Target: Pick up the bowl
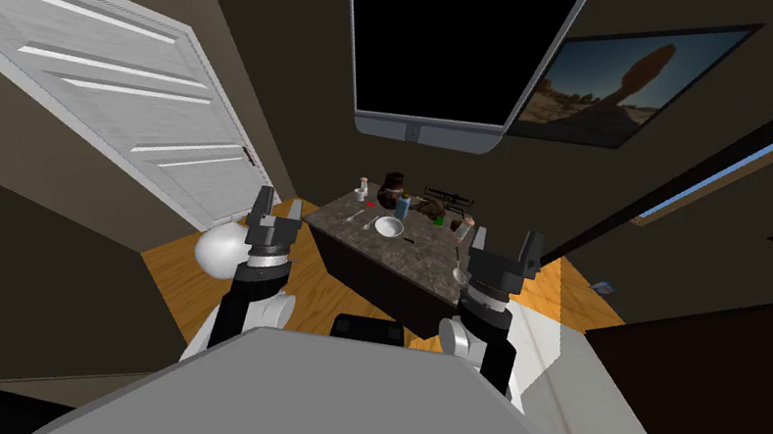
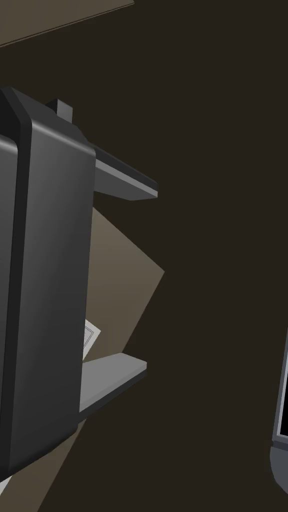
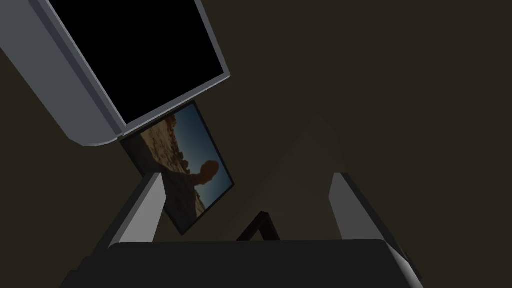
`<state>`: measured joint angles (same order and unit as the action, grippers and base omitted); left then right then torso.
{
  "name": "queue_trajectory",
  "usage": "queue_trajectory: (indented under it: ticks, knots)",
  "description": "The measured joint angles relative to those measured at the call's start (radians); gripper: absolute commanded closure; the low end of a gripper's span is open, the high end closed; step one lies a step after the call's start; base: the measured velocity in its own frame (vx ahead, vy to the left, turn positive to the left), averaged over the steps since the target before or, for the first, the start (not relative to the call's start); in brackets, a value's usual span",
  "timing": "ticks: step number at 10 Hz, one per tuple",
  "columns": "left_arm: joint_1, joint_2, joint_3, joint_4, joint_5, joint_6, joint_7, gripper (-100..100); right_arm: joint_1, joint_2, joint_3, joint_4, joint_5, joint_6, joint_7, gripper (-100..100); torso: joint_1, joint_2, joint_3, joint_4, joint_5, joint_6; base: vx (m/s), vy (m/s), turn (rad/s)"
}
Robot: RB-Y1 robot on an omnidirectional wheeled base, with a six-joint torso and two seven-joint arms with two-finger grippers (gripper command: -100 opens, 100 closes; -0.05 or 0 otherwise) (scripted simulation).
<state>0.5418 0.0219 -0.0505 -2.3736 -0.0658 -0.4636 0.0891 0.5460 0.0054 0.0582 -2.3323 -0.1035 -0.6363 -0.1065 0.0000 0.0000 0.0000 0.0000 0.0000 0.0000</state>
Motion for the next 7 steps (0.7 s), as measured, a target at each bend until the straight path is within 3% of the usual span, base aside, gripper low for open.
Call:
queue_trajectory:
  ticks: [2,7]
  knots:
    - [-0.029,0.035,0.0,0.036,0.002,0.025,0.001,-100,0.0,0.0,0.0,0.0,0.0,0.0,0.0,0,0.002,0.001,0.001,0.0,0.0,0.0,-0.028,0.033,-0.09]
    - [-0.105,0.103,0.011,0.109,0.018,0.151,0.016,-100,0.0,0.0,0.0,0.0,0.0,0.0,0.0,0,0.002,0.002,0.001,0.0,0.0,0.0,-0.031,0.026,-0.092]
